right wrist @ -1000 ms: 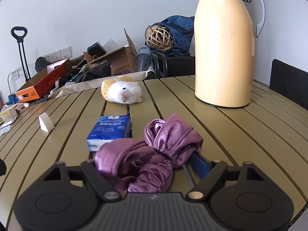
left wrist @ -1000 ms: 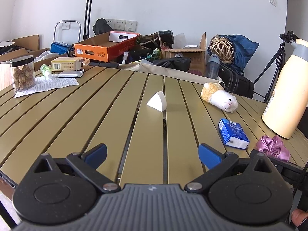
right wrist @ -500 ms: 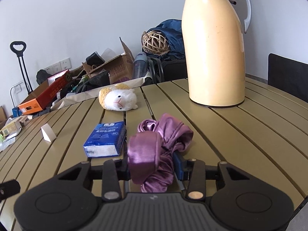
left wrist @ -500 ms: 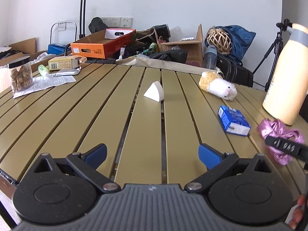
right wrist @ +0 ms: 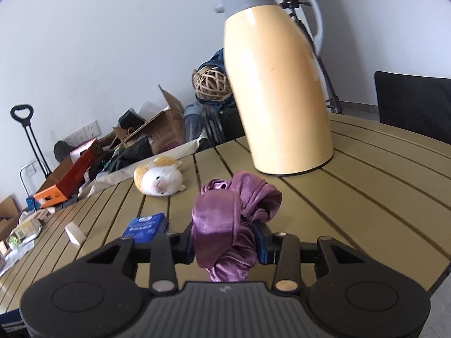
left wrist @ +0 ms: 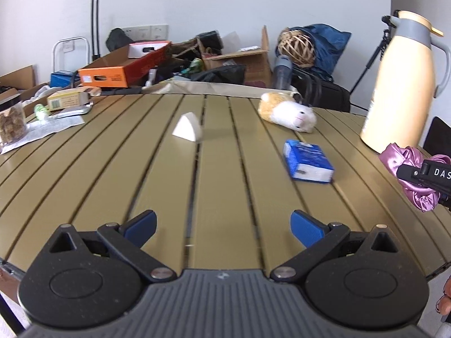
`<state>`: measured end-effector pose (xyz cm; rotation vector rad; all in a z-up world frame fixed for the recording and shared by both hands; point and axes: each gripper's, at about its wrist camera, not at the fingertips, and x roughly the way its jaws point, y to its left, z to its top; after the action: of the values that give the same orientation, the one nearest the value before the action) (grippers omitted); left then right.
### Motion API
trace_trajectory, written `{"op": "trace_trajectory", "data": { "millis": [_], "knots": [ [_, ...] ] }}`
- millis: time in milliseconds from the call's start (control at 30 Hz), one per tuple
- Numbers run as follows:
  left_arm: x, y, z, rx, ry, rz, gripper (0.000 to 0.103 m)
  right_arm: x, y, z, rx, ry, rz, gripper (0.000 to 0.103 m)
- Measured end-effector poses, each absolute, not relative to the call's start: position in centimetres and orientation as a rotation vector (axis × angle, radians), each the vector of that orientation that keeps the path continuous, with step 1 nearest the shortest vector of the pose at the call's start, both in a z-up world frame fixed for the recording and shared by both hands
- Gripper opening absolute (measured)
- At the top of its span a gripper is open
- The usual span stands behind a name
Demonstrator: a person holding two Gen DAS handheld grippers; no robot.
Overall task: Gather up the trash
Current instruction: 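Lift the purple cloth with the right tool while the left tool grasps the blue tissue pack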
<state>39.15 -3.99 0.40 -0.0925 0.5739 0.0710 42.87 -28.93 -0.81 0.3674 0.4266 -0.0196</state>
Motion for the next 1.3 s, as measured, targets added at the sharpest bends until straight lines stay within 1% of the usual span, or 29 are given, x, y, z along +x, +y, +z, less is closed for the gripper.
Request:
{"op": "trace_trajectory", "data": {
  "millis": [267, 533, 1033, 1133, 1200, 1300],
  "knots": [
    [41.4, -8.1, 1.3, -0.038, 0.607, 0.006, 0.103, 41.8, -34.1, -0.8, 0.465, 0.390, -0.093, 0.038],
    [45.6, -11.2, 1.9, -0.001, 0.646, -0.026, 0.103, 41.4, -37.9, -1.5, 0.539, 0.383, -0.135, 0.038],
    [53.1, -14.8, 1.4, 0.053, 0.680, 0.071, 0.102, 40.2, -40.9, -1.5, 0.558, 0.358, -0.179, 0.038],
    [53.9, -15.2, 0.9, 0.063, 0.700, 0.089, 0.099, 40.1, -41.0, -1.6, 0.560, 0.358, -0.177, 0.038],
    [54.2, -15.4, 0.6, 0.078, 0.709, 0.099, 0.087, 40.1, -41.0, -1.6, 0.563, 0.359, -0.176, 0.038],
    [54.7, -15.2, 0.3, 0.056, 0.726, 0.107, 0.083, 40.1, -40.9, -1.7, 0.564, 0.360, -0.173, 0.038]
  ]
}}
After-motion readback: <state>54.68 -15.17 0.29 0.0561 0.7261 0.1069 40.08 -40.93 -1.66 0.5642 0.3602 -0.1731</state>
